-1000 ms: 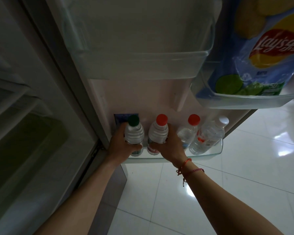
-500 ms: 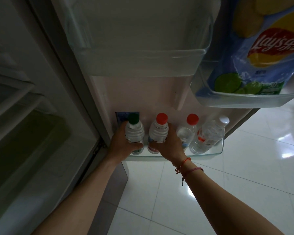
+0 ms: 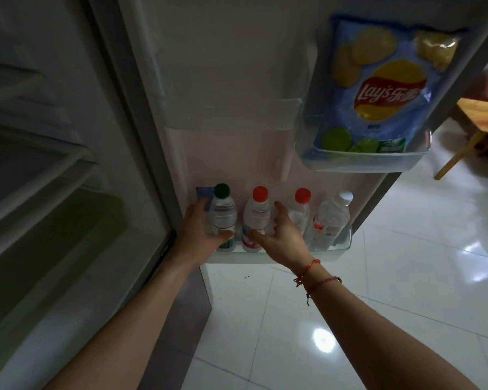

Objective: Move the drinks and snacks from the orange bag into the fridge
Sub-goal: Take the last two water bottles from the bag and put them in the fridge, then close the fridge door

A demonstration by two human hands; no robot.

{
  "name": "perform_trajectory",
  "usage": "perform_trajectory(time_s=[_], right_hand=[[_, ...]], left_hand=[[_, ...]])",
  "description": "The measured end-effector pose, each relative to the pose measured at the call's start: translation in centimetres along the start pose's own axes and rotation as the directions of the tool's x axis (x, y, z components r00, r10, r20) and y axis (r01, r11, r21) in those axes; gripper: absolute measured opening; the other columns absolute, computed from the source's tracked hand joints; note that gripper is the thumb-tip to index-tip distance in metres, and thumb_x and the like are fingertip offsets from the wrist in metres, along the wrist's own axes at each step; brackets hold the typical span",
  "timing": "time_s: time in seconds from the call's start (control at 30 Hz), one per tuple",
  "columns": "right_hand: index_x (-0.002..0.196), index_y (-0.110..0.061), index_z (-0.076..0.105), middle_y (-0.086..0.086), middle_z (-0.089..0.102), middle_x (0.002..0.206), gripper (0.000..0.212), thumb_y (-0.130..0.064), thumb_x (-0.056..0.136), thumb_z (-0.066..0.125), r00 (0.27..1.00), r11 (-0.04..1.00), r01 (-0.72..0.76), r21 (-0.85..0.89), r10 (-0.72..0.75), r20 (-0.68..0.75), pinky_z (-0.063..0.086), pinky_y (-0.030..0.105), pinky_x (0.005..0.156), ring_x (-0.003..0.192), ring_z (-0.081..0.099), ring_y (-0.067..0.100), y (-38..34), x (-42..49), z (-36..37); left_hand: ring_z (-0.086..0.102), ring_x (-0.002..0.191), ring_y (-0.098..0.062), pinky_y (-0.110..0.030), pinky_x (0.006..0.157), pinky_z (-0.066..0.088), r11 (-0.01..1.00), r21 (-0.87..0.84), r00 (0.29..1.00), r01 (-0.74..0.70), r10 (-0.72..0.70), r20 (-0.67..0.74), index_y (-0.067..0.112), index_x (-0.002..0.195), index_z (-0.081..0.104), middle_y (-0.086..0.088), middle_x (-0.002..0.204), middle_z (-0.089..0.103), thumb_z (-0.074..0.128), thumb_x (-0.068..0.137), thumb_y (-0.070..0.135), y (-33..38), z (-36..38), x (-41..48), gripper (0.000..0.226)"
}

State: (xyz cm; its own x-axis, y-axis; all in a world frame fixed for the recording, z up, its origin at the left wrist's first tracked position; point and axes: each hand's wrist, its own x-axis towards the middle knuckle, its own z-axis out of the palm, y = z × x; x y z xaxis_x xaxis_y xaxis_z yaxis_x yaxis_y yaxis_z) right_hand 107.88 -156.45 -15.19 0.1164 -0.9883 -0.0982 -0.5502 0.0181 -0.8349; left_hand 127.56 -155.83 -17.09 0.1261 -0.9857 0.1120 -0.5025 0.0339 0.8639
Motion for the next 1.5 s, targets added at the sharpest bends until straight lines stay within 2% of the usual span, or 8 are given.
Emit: perform_trajectory(time_s=[0.17,0.3,0.4,0.57,0.93,1.17,1.3,1.5], right_hand=[[0.146,-0.023,0.034,0.007,0.057,0.135,0.072,-0.04,0.088,0.074,0.992,0.982,0.121,-0.142,-0.126,-0.025,0.049,0.04,0.101,0.118,0.059,0.027,-1.8,-3.0,-1.2],[0.154,-0.03,0.024,0.012,0.049,0.141,0.079,-0.053,0.091,0.065,0.987,0.934,0.144,-0.328,-0.161,-0.027,0.048,0.045,0.104,0.123,0.052,0.032,-2.6,-4.9,-2.1],[0.155,-0.033,0.019,0.013,0.041,0.151,0.081,-0.066,0.09,0.054,0.978,0.851,0.156,-0.501,-0.204,-0.041,0.046,0.052,0.105,0.133,0.044,0.036,-3.2,-6.2,-2.9],[0.156,-0.039,0.016,0.018,0.022,0.162,0.079,-0.07,0.091,0.048,0.959,0.728,0.174,-0.664,-0.277,-0.053,0.033,0.056,0.114,0.147,0.026,0.04,-4.4,-7.9,-4.7],[0.154,-0.041,0.017,0.015,0.032,0.156,0.077,-0.073,0.09,0.044,0.937,0.672,0.21,-0.71,-0.345,-0.049,0.038,0.055,0.111,0.142,0.032,0.038,-4.7,-8.9,-6.5],[0.155,-0.038,0.02,0.017,0.027,0.16,0.076,-0.07,0.092,0.045,0.924,0.655,0.277,-0.703,-0.381,0.009,0.034,0.055,0.112,0.143,0.03,0.039,-4.8,-8.5,-6.4],[0.157,-0.037,0.016,0.016,0.022,0.163,0.078,-0.071,0.092,0.043,0.91,0.631,0.353,-0.691,-0.403,0.097,0.03,0.057,0.115,0.146,0.027,0.039,-5.5,-8.4,-5.7],[0.158,-0.039,0.015,0.014,0.023,0.162,0.077,-0.07,0.093,0.042,0.839,0.577,0.507,-0.64,-0.499,0.215,0.029,0.054,0.115,0.145,0.027,0.038,-8.0,-9.0,-3.0]], left_hand=[[0.046,0.12,-0.009,-0.024,0.095,0.04,0.97,0.215,0.994,-0.111,0.114,0.002,0.026,0.136,0.046,0.006,0.133,0.046,0.078,0.077,0.043,1.7,-2.2,-2.8,0.07],[0.046,0.122,-0.018,-0.029,0.091,0.044,0.908,0.369,0.973,-0.196,0.228,-0.044,0.023,0.133,0.047,0.0,0.134,0.048,0.073,0.08,0.049,3.6,-4.1,-5.1,0.064],[0.041,0.129,-0.025,-0.038,0.099,0.046,0.859,0.481,0.969,-0.176,0.238,-0.07,0.023,0.14,0.042,-0.005,0.142,0.042,0.062,0.08,0.063,5.0,-5.3,-6.6,0.075],[0.047,0.122,-0.031,-0.043,0.098,0.046,0.755,0.629,0.939,-0.186,0.326,-0.114,0.02,0.134,0.045,-0.011,0.135,0.047,0.044,0.08,0.07,6.4,-6.8,-8.4,0.074],[0.037,0.134,-0.029,-0.044,0.107,0.039,0.732,0.666,0.946,-0.144,0.299,-0.124,0.018,0.142,0.041,-0.011,0.146,0.039,0.035,0.08,0.075,7.9,-7.0,-10.0,0.084],[0.031,0.139,-0.029,-0.045,0.109,0.038,0.73,0.68,0.957,-0.07,0.241,-0.161,0.02,0.147,0.035,-0.01,0.152,0.032,0.03,0.079,0.078,8.1,-6.8,-10.9,0.09],[0.028,0.14,-0.029,-0.044,0.109,0.037,0.722,0.691,0.958,0.003,0.197,-0.21,0.021,0.149,0.033,-0.011,0.153,0.03,0.029,0.078,0.078,8.4,-6.9,-12.5,0.091],[0.029,0.14,-0.029,-0.045,0.112,0.035,0.699,0.692,0.92,0.182,0.127,-0.37,0.018,0.147,0.038,-0.009,0.153,0.033,0.032,0.078,0.076,7.8,-9.7,-16.6,0.091]])
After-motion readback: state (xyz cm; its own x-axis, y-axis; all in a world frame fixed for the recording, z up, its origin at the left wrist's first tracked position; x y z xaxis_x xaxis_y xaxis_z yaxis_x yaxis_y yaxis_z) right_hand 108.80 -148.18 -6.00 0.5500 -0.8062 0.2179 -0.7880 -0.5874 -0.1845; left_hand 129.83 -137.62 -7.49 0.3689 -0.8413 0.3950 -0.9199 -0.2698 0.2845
